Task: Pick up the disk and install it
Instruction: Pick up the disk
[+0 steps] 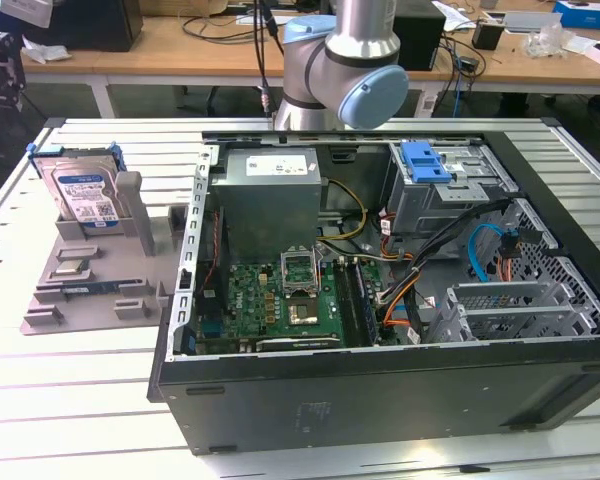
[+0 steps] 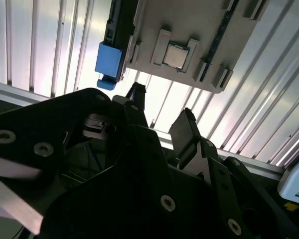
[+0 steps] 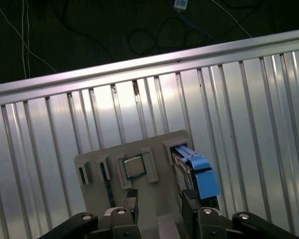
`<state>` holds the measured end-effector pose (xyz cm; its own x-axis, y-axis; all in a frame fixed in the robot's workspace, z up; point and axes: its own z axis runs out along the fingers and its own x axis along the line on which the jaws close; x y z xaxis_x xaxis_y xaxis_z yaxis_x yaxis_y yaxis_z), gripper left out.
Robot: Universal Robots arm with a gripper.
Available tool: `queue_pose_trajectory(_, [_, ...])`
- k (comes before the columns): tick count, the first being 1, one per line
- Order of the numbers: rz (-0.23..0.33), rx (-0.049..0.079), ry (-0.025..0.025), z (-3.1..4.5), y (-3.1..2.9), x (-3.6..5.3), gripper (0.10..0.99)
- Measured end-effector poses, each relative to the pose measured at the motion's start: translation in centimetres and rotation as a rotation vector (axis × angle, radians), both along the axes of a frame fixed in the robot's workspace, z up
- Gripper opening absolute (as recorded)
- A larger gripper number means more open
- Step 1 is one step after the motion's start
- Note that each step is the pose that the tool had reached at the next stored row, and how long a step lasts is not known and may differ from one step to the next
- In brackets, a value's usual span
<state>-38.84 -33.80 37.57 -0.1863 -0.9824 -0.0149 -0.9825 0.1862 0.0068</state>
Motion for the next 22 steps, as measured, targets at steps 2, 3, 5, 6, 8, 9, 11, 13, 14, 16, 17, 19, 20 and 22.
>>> queue_pose_trajectory(2, [0.000, 0.000, 0.0000, 0.00, 0.48, 0.28, 0.482])
queue_pose_trajectory(3, [0.000, 0.000, 0.0001, 0.01, 0.63, 0.37, 0.482])
queue_pose_trajectory(5, [0.000, 0.000, 0.0001, 0.00, 0.97, 0.58, 0.482])
queue_pose_trajectory(6, [0.000, 0.000, 0.0000, 0.00, 1.09, 0.68, 0.482])
queue_pose_trajectory(8, [0.000, 0.000, 0.0001, 0.00, 1.30, 0.86, 0.482])
queue_pose_trajectory(9, [0.000, 0.000, 0.0001, 0.00, 1.40, 0.95, 0.482])
queue_pose_trajectory(11, [0.000, 0.000, 0.0001, 0.00, 1.61, 1.12, 0.482])
queue_pose_trajectory(13, [0.000, 0.000, 0.0001, 0.01, 1.85, 1.30, 0.482])
queue_pose_trajectory(14, [0.000, 0.000, 0.0000, 0.00, 2.03, 1.43, 0.482])
queue_pose_trajectory(16, [0.000, 0.000, 0.0000, 0.00, 2.25, 1.60, 0.482])
queue_pose_trajectory(17, [0.000, 0.000, 0.0001, 0.00, 2.37, 1.69, 0.482])
queue_pose_trajectory(19, [0.000, 0.000, 0.0001, 0.00, 2.75, 1.98, 0.482])
queue_pose_trajectory(20, [0.000, 0.000, 0.0002, 0.01, 2.90, 2.10, 0.482])
queue_pose_trajectory(22, [0.000, 0.000, 0.0000, 0.00, 3.12, 2.27, 0.482])
